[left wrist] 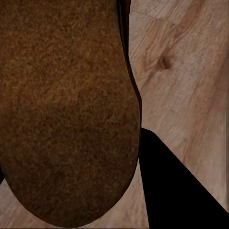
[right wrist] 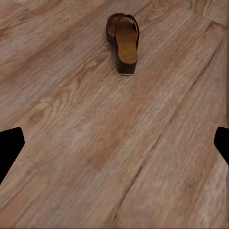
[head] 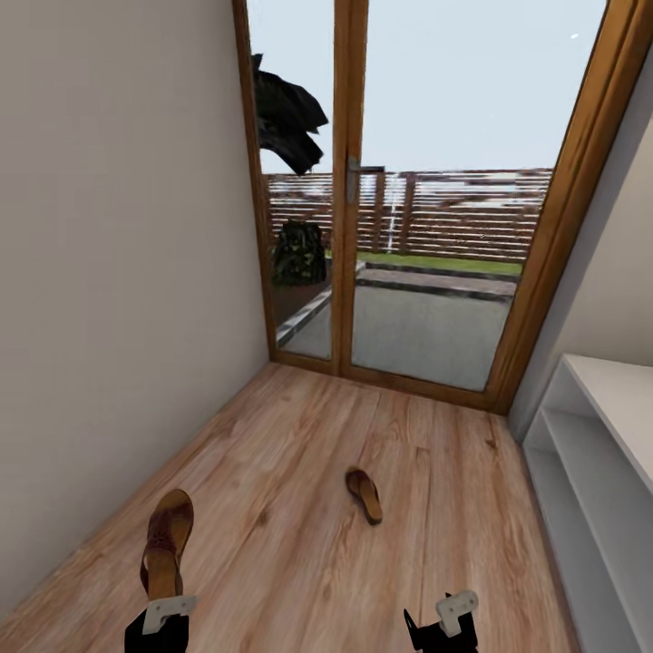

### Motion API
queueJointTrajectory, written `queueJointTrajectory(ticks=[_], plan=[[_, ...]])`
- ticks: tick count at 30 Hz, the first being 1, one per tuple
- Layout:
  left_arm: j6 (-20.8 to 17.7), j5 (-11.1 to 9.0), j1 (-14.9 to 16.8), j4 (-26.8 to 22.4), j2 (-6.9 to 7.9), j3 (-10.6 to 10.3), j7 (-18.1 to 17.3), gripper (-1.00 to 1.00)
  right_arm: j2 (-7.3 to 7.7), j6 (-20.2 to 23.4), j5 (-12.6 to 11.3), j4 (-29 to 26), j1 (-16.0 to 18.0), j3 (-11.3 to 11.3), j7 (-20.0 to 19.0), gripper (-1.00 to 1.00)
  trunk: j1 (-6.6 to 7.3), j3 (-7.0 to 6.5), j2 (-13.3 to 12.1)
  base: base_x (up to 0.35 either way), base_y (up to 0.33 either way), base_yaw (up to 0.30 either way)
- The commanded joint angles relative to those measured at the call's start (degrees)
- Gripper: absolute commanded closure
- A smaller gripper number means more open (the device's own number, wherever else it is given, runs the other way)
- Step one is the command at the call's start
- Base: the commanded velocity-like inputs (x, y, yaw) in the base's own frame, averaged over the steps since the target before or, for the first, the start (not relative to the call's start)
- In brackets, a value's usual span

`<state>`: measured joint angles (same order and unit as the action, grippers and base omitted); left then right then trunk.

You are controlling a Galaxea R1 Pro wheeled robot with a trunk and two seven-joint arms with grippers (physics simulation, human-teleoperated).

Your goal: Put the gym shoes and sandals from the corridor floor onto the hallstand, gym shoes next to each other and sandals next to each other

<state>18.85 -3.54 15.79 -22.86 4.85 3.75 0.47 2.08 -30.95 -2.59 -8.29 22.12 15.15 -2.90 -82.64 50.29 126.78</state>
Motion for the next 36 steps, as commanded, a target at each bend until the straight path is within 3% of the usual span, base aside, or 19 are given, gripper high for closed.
queueJointTrajectory(ticks=[1, 17, 36], plan=[[0.1, -0.2, 0.0, 0.0, 0.0, -0.1, 0.1, 1.0, 0.02, -0.2, -0.3, 0.0, 0.0, 0.1, -0.3, -1.0, -0.02, 0.05, 0.0, 0.334, -0.127, 0.0], [0.1, -0.2, 0.0, 0.0, 0.07, -0.1, 0.1, 1.0, -0.06, -0.1, -0.3, 0.0, 0.0, 0.1, -0.2, -1.0, -0.02, 0.05, 0.0, 0.334, -0.123, 0.0], [0.1, 0.0, 0.0, -0.6, -0.02, -0.3, 0.0, 1.0, -0.73, 0.5, -0.2, -1.9, 0.1, -0.1, 0.0, -1.0, -0.02, 0.05, 0.0, 0.336, -0.011, 0.0]])
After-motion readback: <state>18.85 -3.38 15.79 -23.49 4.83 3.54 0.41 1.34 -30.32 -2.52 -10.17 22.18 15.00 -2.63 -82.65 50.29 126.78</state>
